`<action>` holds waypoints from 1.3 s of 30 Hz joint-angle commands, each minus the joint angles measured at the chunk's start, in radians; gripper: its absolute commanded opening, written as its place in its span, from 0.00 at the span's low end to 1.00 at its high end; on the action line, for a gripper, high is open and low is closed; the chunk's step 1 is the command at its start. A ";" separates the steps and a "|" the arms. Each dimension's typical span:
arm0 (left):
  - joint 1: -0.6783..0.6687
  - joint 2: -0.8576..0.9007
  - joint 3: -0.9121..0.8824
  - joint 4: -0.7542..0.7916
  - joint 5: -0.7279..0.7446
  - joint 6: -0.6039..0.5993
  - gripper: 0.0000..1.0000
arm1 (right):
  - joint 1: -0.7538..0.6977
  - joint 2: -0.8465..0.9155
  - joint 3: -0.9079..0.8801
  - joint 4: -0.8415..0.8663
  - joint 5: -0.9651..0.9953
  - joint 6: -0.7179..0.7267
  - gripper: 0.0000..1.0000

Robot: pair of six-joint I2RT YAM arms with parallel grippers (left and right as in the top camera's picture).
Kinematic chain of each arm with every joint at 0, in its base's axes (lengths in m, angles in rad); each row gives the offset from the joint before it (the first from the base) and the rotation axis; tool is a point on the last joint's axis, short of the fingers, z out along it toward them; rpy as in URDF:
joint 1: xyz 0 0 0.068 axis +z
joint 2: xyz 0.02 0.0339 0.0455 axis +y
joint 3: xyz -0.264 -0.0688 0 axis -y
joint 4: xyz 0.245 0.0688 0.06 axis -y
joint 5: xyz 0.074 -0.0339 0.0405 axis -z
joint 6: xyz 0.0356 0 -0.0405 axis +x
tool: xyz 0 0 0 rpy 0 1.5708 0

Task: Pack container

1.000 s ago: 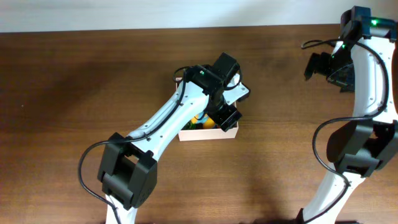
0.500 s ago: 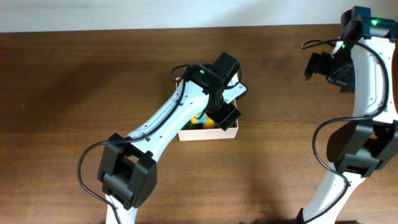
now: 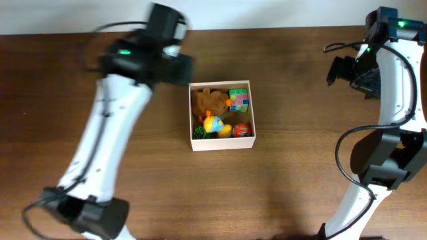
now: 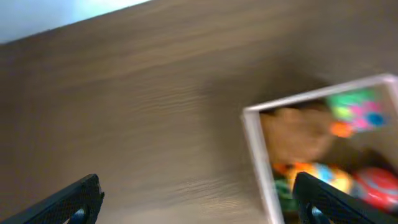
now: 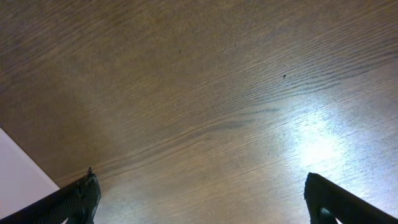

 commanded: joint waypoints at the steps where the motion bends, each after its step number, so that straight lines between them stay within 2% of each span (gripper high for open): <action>1: 0.113 -0.007 0.006 -0.036 -0.012 -0.023 0.99 | -0.003 -0.008 0.014 0.000 -0.002 0.002 0.99; 6: 0.205 -0.005 -0.010 -0.041 0.113 -0.017 0.99 | -0.003 -0.008 0.014 0.000 -0.002 0.002 0.99; 33: 0.226 -0.008 -0.009 -0.030 0.125 0.005 0.99 | -0.003 -0.008 0.014 0.000 -0.002 0.002 0.99; 39: 0.226 -0.120 -0.006 -0.034 0.109 -0.001 0.99 | -0.003 -0.008 0.014 0.000 -0.002 0.002 0.99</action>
